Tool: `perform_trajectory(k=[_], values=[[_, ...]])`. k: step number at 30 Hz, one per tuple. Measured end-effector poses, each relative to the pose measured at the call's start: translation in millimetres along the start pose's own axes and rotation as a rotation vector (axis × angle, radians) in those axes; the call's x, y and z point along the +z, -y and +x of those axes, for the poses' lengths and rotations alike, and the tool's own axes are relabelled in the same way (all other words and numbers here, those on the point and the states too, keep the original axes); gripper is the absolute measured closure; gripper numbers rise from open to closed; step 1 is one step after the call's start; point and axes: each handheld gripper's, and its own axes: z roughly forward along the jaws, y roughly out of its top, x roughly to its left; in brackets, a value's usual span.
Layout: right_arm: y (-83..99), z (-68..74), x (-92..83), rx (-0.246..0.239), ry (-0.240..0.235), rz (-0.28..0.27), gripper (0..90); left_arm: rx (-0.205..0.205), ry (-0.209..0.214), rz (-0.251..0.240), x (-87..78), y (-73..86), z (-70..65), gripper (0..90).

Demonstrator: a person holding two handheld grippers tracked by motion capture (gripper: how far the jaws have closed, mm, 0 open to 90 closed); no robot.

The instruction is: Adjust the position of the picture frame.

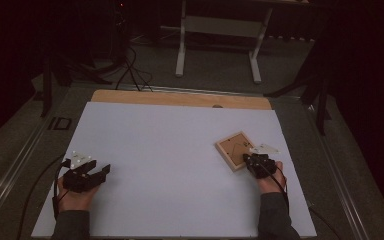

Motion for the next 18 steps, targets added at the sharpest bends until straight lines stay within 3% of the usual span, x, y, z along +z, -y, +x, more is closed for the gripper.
perform_trajectory(k=[5,18], values=[[-1.5,7.6,-0.3,-0.007,-0.04,-0.001,90.0,-0.001,-0.001,0.0,0.0,0.0,0.0,44.4],[-10.9,40.9,3.2,-0.078,-0.128,0.002,90.0,0.0,-0.001,-0.002,-0.2,-0.3,-0.1,44.4]])
